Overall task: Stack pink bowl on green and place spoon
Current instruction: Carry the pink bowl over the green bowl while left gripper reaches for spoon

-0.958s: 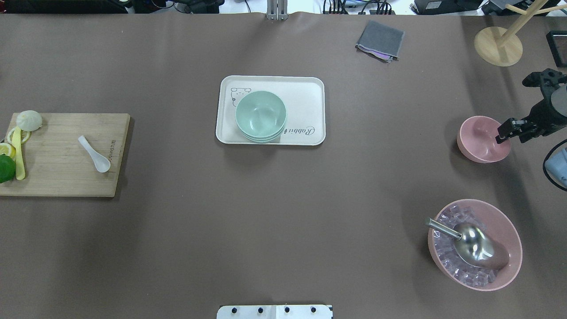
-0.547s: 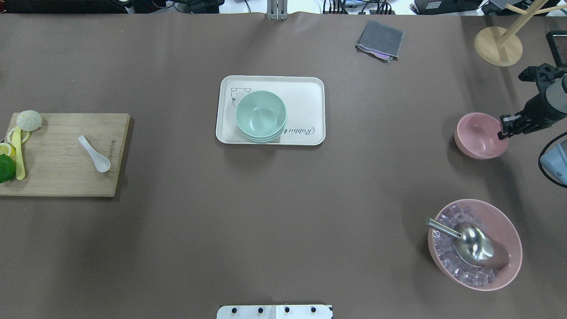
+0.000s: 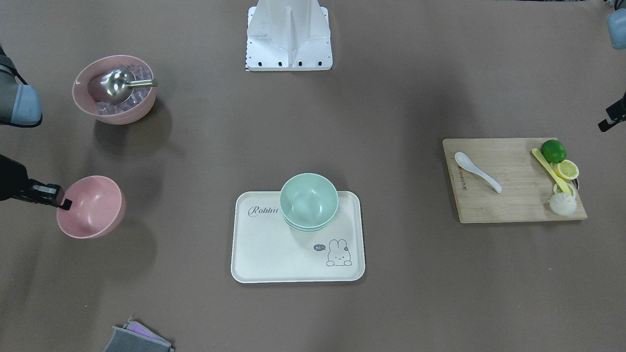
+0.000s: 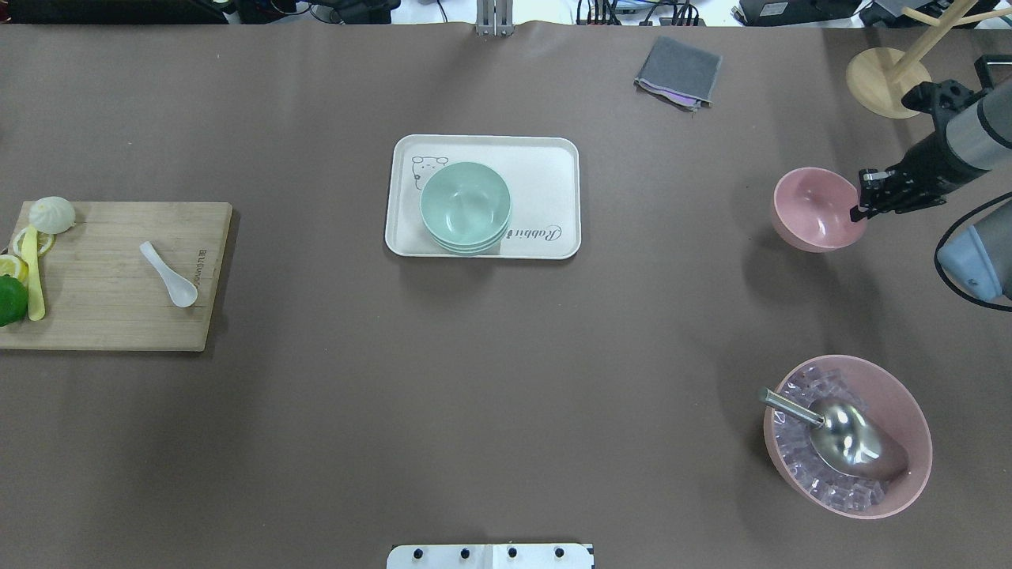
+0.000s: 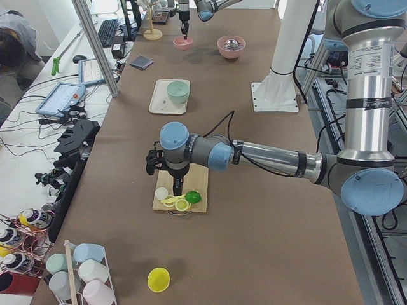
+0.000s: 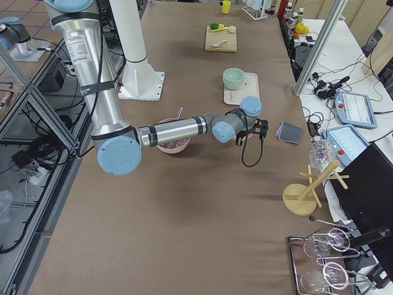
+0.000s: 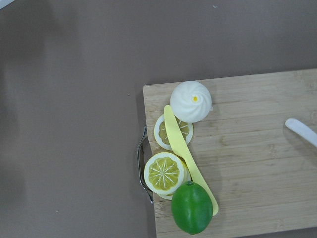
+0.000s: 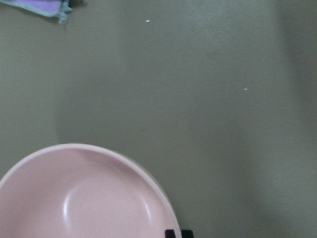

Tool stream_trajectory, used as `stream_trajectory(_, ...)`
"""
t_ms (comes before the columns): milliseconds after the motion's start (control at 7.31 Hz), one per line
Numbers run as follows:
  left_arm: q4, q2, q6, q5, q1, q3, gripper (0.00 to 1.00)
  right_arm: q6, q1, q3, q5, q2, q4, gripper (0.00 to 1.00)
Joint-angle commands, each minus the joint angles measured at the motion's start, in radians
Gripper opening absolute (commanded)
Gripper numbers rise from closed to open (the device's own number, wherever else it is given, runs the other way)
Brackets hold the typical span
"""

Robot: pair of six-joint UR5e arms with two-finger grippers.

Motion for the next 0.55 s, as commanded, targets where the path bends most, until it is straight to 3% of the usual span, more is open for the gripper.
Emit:
stream_trajectory(0, -0.082, -0.039, -0.296, 0.027, 0.153, 0.002, 0.98, 0.336, -0.104, 0.063, -0.05, 0.135, -0.01, 0.0)
stream_trajectory(137, -0.092, -0.103, -0.473, 0.088, 0.228, 0.003, 0.98, 0.427, -0.177, 0.091, -0.121, 0.187, -0.013, 0.0)
stream_trajectory(411, -0.092, -0.193, -0.677, 0.17, 0.347, 0.047, 0.97, 0.47, -0.254, 0.091, -0.227, 0.381, -0.243, 0.0)
